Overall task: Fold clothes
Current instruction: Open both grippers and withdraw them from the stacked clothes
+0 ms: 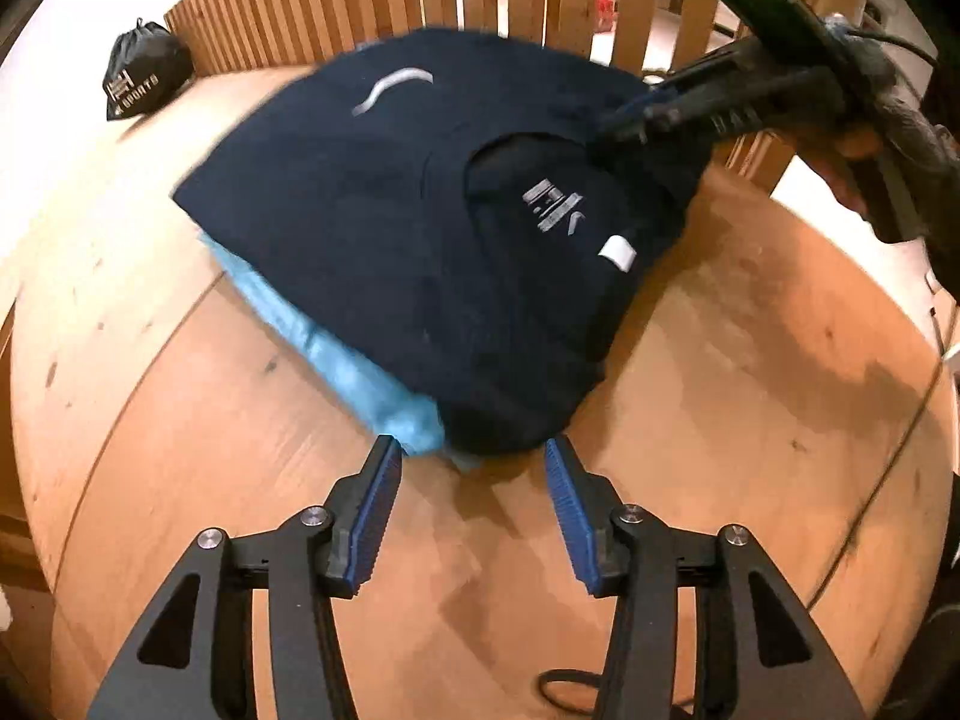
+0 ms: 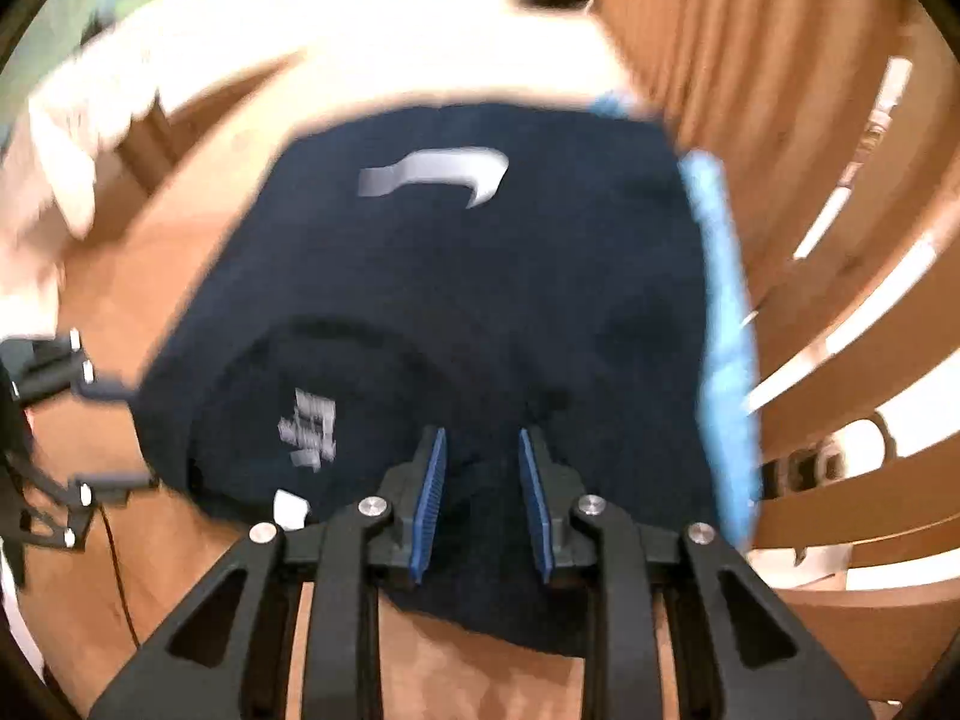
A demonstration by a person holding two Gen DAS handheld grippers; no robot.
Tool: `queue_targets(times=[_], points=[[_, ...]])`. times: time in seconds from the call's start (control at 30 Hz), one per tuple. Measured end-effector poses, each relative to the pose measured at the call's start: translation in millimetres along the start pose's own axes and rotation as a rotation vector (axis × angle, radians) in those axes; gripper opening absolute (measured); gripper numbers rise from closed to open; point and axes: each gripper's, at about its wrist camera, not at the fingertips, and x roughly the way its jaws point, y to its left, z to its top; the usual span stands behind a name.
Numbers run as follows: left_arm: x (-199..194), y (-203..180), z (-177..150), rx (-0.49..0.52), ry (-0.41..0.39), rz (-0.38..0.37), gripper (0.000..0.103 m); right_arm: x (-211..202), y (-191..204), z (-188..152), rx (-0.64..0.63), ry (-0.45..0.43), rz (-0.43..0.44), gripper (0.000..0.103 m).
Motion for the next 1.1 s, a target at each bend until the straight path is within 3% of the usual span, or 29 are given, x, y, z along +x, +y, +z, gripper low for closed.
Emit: queue_targets(times=[0.1, 0.2, 0.33, 0.37, 0.5, 0.63, 0.7, 0.8, 0.83, 0.93, 1.03, 1.1], points=[[-13, 21, 20, -0.091, -0.074, 0.001, 0.048, -2, -2, 31, 0.006, -0.079, -0.089, 0.025], [-5, 46, 54, -0.195, -0.147, 0.048, 0.048, 20, -13, 57, -0.013, -0.085, -0.196, 0.026], [49, 75, 91, -0.286, -0.072, 0.067, 0.051, 79, -27, 66, -0.033, 0.066, -0.317, 0.031], [60, 80, 90, -0.303, -0.048, 0.064, 0.054, 83, -27, 67, -0.044, 0.067, -0.328, 0.033], [51, 90, 83, -0.354, -0.089, 0.065, 0.054, 55, -12, 72, -0.098, 0.037, -0.394, 0.034], [-1, 82, 65, -0.37, -0.158, 0.085, 0.053, 11, 4, 51, -0.114, 0.014, -0.32, 0.036], [-24, 73, 56, -0.361, -0.175, 0.091, 0.053, 1, 7, 26, -0.136, 0.044, -0.332, 0.036], [-48, 57, 42, -0.355, -0.186, 0.119, 0.053, 18, -9, -4, -0.174, 0.172, -0.427, 0.037], [-52, 54, 39, -0.357, -0.187, 0.12, 0.053, 15, -10, -9, -0.171, 0.179, -0.439, 0.037], [-74, 35, 23, -0.342, -0.206, 0.131, 0.053, -3, -8, -15, -0.142, 0.158, -0.453, 0.037], [-111, 6, -13, -0.323, -0.247, 0.139, 0.058, -52, 13, -30, -0.126, 0.03, -0.458, 0.038], [-135, -25, -36, -0.296, -0.282, 0.135, 0.065, -90, 35, -55, -0.11, -0.062, -0.393, 0.038]])
